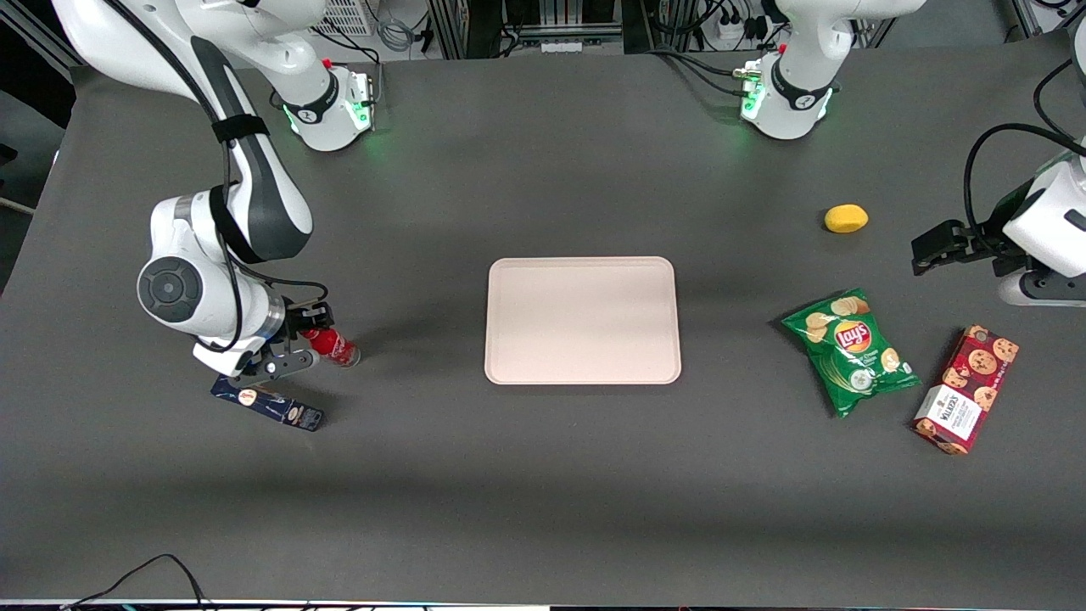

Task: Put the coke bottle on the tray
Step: 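Lower the right gripper and close it around the bottle neck, then lift the bottle and carry it over the white tray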

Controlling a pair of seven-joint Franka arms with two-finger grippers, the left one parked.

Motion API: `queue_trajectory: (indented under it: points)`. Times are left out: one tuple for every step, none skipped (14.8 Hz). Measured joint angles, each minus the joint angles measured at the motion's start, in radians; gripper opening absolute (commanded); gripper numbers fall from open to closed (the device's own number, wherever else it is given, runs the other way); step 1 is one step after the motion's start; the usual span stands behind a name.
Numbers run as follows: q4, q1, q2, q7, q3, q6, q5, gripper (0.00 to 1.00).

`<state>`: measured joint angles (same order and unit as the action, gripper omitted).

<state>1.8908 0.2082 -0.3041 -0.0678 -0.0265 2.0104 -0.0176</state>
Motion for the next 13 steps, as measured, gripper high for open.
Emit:
queue_trajectory:
  points:
    - [-0.001,0.0,0.0,0.0,0.0,0.001,0.0,0.14]
    - [-0.003,0.0,0.0,0.0,0.0,0.002,0.0,0.07]
    - [-0.004,0.0,0.0,0.0,0.001,0.002,0.0,0.0]
    - [-0.005,0.0,0.0,0.0,0.001,0.002,0.0,0.0]
    - [-0.005,0.001,0.0,0.0,0.002,0.003,0.0,0.0]
    - [-0.005,0.001,0.0,0.0,0.003,0.004,0.0,0.0]
    - [-0.005,0.001,0.0,-0.001,0.005,0.006,0.0,0.0]
    - [-0.006,0.001,0.0,-0.002,0.007,0.009,0.0,0.0]
    - [-0.01,0.001,0.0,-0.003,0.008,0.01,0.0,0.0]
    - [-0.02,0.001,0.0,-0.004,0.008,0.01,0.0,0.0]
    - [-0.038,0.001,0.0,-0.004,0.008,0.001,0.0,0.0]
    - [-0.068,0.001,0.0,-0.005,0.008,-0.028,0.0,0.0]
    - [-0.106,0.001,0.001,-0.006,0.009,-0.071,0.0,0.0]
